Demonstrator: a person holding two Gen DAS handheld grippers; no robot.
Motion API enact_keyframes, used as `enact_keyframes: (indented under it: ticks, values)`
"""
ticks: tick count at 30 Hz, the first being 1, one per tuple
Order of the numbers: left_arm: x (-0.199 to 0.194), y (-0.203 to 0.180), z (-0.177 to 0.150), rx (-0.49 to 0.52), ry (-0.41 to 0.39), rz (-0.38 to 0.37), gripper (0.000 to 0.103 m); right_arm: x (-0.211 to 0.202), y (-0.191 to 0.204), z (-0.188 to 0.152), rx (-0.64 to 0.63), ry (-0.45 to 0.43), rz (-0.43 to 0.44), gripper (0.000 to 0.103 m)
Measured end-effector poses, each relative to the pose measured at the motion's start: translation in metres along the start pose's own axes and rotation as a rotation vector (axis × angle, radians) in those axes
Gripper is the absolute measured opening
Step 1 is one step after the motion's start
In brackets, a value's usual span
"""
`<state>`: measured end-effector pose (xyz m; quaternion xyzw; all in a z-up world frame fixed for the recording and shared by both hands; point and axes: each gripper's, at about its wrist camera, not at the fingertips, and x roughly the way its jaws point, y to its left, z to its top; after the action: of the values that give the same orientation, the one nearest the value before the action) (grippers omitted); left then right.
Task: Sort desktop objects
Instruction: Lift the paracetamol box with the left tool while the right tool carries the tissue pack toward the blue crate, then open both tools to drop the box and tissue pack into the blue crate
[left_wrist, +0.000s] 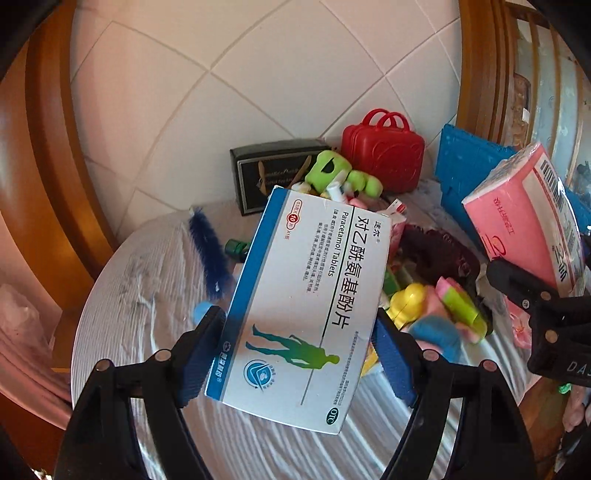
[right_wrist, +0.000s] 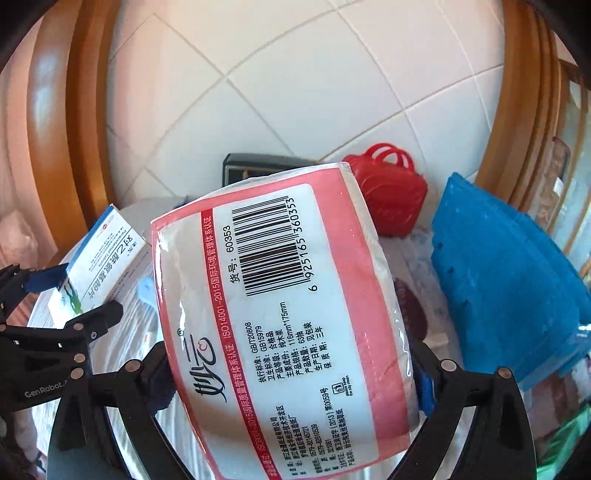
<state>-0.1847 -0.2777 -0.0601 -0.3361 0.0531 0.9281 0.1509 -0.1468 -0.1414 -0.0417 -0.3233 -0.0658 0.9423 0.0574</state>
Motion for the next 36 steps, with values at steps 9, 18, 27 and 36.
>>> enact_keyframes:
  ticks: [9,18,27,36]
  values:
    - [0.016,-0.198,0.091,-0.013,-0.109,-0.017,0.079,-0.019,-0.201,0.031,0.001,-0.163,-0.018,0.098]
    - [0.038,-0.377,0.177,0.081,-0.134,-0.106,0.079,-0.02,-0.399,0.046,0.069,-0.164,-0.142,0.098]
    - [0.074,-0.502,0.208,0.198,-0.046,-0.215,0.079,-0.004,-0.531,0.018,0.191,-0.073,-0.269,0.098]
    - [0.091,-0.538,0.21,0.238,-0.015,-0.239,0.079,0.013,-0.584,-0.001,0.271,-0.029,-0.292,0.098]
